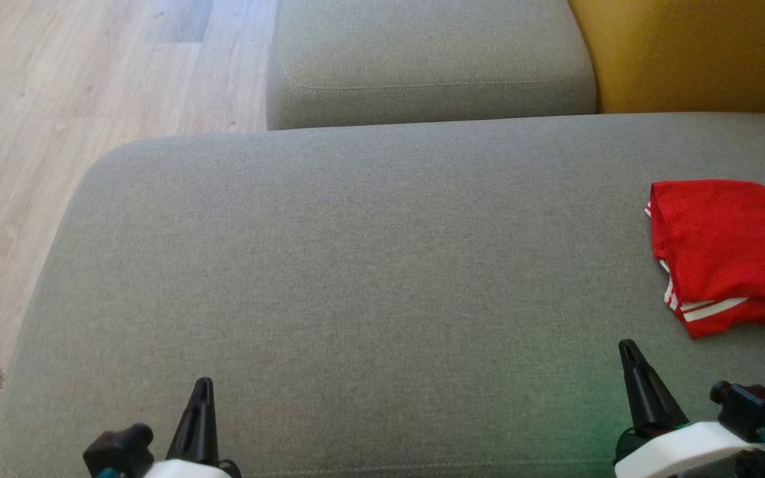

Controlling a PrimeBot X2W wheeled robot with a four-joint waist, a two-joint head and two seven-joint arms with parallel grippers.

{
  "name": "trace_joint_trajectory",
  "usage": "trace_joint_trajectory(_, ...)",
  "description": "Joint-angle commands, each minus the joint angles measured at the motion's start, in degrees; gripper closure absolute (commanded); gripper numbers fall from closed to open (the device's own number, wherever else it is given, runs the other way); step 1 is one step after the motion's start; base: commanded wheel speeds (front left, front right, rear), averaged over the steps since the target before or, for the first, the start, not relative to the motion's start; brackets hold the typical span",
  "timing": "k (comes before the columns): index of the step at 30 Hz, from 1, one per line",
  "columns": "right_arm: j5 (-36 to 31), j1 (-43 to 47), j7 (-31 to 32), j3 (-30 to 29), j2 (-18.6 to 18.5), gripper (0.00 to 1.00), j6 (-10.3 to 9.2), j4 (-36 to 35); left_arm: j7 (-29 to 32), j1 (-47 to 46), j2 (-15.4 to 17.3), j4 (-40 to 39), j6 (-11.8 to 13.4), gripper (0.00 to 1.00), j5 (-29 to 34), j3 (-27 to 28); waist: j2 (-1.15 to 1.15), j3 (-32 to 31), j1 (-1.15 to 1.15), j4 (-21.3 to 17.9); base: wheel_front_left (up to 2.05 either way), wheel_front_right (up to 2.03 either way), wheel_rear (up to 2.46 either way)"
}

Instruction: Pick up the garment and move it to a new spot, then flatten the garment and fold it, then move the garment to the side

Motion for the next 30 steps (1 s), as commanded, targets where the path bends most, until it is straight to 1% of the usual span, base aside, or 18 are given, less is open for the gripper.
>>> trace_joint_trajectory(1, 2.03, -3.07, 0.44, -0.14, -0.30, 1.00, 0.00, -1.64, 0.54, -3.05, 0.73, -1.39, -0.48, 1.00, -2.06, 0.99, 0.00, 0.08, 0.00, -0.06, 0.00, 0.00, 0.00)
trace_joint_trajectory(30, 22.42, -5.94, 5.44, -1.17, -0.41, 1.00, 0.00, -0.92, 4.88, -7.52, 1.30, 0.73, -3.49, 1.00, -23.79, 4.45, 0.00, 1.49, 0.00, -1.08, 0.00, 0.00, 0.00)
